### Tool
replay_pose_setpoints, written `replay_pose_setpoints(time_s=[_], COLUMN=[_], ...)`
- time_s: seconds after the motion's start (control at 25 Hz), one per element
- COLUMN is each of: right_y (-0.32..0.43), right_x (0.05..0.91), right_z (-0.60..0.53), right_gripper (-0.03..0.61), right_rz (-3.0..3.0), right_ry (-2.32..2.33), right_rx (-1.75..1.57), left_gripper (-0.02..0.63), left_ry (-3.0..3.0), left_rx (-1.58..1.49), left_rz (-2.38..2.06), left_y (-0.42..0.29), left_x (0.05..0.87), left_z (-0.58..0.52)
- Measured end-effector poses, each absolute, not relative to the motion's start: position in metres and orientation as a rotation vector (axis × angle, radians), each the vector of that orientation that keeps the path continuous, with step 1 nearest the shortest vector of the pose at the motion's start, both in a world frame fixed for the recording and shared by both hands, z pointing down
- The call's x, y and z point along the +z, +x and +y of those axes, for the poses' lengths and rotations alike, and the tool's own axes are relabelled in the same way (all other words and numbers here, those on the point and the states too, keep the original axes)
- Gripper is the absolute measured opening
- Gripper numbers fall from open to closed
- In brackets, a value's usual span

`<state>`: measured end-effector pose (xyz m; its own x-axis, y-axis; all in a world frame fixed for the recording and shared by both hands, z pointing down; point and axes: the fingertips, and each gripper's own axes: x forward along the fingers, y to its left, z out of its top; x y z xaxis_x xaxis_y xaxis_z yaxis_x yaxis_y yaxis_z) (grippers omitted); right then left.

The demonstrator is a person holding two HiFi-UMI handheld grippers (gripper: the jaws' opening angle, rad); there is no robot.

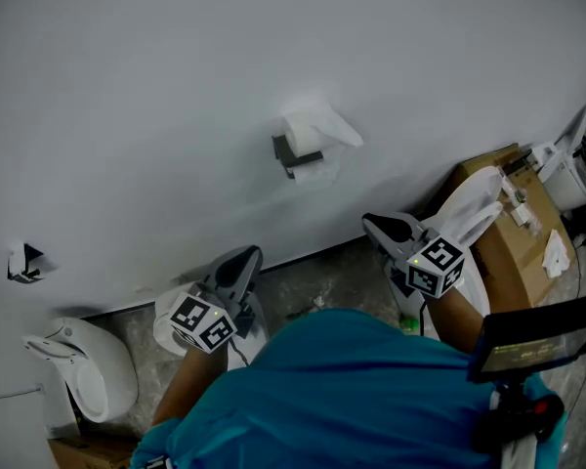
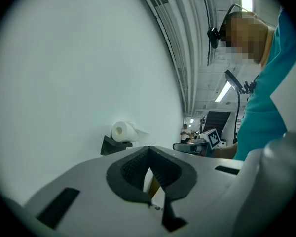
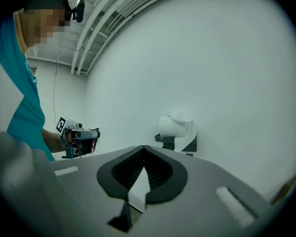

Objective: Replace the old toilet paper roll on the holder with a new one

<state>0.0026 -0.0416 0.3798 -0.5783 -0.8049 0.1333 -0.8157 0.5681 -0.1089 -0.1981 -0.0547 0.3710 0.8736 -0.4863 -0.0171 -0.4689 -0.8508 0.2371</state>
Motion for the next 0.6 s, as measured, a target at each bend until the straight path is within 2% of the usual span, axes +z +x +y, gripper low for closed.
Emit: replay_pose_setpoints(time_s=[0.6], right_y=[0.101], right_x=[0.383], right_z=[-0.172], right_gripper=[0.003], right_rz=[-2.887], right_ry=[0.965], right_rx=[0.149], left_gripper=[0.009], left_ry=[2.776], left_rx=[-0.041], left_rz=[-1.152], left_y=[-0.097], left_x=[0.378], left_z=[-0.15])
